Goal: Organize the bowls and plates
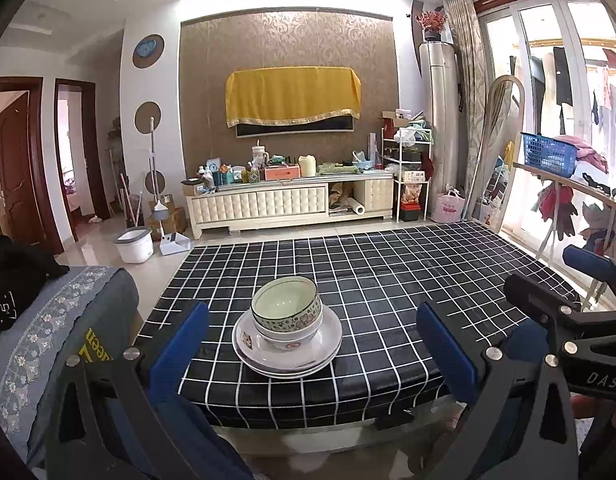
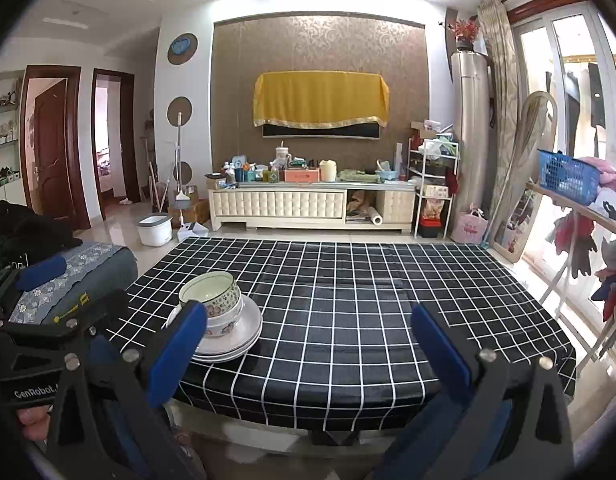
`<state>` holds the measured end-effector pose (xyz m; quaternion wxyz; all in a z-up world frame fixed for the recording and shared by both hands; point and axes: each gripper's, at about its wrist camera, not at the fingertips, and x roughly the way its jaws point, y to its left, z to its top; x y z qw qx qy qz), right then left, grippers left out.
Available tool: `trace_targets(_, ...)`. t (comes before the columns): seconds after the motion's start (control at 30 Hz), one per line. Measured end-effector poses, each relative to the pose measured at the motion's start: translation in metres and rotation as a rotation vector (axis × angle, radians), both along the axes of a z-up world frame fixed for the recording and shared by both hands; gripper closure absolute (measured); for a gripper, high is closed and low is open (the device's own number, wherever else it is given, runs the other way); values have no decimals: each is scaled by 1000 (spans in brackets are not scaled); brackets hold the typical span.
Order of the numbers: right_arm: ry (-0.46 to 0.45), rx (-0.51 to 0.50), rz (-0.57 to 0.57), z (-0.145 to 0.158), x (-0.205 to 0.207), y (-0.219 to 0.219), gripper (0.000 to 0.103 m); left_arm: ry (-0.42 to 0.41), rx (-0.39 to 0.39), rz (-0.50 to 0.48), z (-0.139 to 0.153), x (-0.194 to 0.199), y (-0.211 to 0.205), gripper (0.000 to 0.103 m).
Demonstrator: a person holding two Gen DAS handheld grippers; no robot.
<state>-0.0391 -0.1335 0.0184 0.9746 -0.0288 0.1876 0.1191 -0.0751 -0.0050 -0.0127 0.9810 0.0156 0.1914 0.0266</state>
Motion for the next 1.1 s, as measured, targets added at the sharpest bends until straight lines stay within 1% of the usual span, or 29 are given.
trace_targets(0.2,10,1,3,-2,0,1,0,14,-4,-1,-4,1,0,1)
trace_targets(0.33,10,5,4,-2,0,0,0,7,-3,0,-4,0,-1,1)
trace_targets(0.63,13,3,-10,-4,0,-5,0,4,-12,-35,-6,-2,-3,1)
trace_targets(0.87,14,2,-12,-4,-2,-5,0,4,-2,-23,-5,-5,-5,1)
trace_targets(1.1,16,0,-28,-3,-2,-9,0,14,-9,-35,-6,-5,-7,1)
